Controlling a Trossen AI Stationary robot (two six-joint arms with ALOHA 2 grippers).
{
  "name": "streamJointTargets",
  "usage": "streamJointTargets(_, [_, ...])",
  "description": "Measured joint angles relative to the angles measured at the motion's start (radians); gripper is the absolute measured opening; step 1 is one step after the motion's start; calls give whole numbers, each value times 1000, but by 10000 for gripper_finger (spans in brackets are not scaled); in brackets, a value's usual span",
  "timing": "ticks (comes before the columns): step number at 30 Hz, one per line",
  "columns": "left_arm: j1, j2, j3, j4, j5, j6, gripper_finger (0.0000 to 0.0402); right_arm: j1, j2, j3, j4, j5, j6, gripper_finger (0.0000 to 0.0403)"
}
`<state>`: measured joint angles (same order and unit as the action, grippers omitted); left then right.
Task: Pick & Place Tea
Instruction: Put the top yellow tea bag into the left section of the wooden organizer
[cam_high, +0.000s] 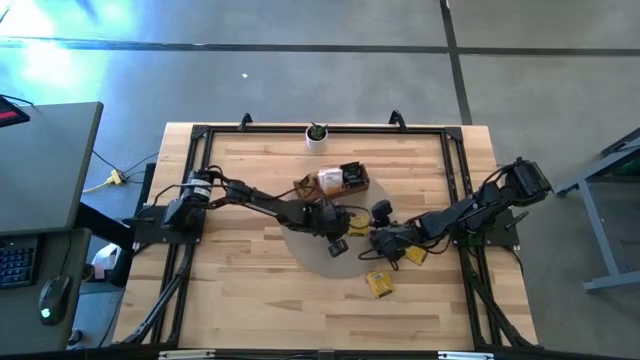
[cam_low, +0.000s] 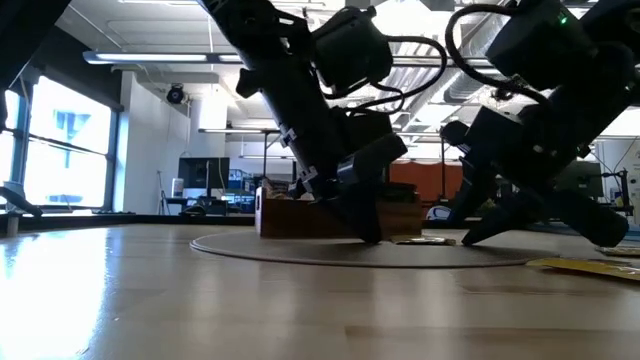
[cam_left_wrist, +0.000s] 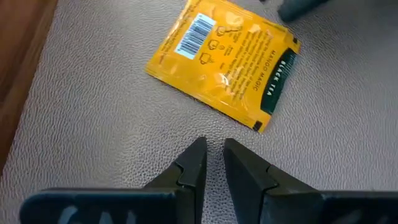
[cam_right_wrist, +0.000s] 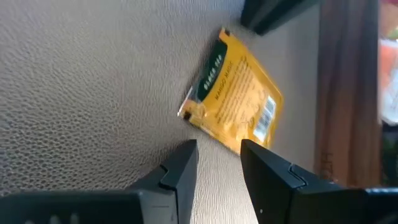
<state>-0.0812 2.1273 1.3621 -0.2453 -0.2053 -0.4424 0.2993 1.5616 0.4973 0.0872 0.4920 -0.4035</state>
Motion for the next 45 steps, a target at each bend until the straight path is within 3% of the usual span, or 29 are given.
streamJointTargets(9, [27,0,2,23,58,12,57,46,3,0,116,-219,148,124])
streamJointTargets(11, [28,0,2,23,70,11,57,69,4,-1,129,-204,134,124])
streamJointTargets(15, [14,-7,2,20,49,-7,57,103,4,-2,131,-56,111,124])
streamJointTargets(17, [13,-18,0,8,40,-7,57,103,4,-2,124,-31,117,124])
streamJointTargets(31, [7,-24,-1,14,38,-37,57,91,4,-2,162,-109,104,124])
streamJointTargets(40, [-13,-24,-2,64,71,-37,57,23,4,-1,171,-147,129,124])
streamJointTargets(45, [-20,-25,-2,56,24,-32,57,28,4,-1,172,-163,58,124])
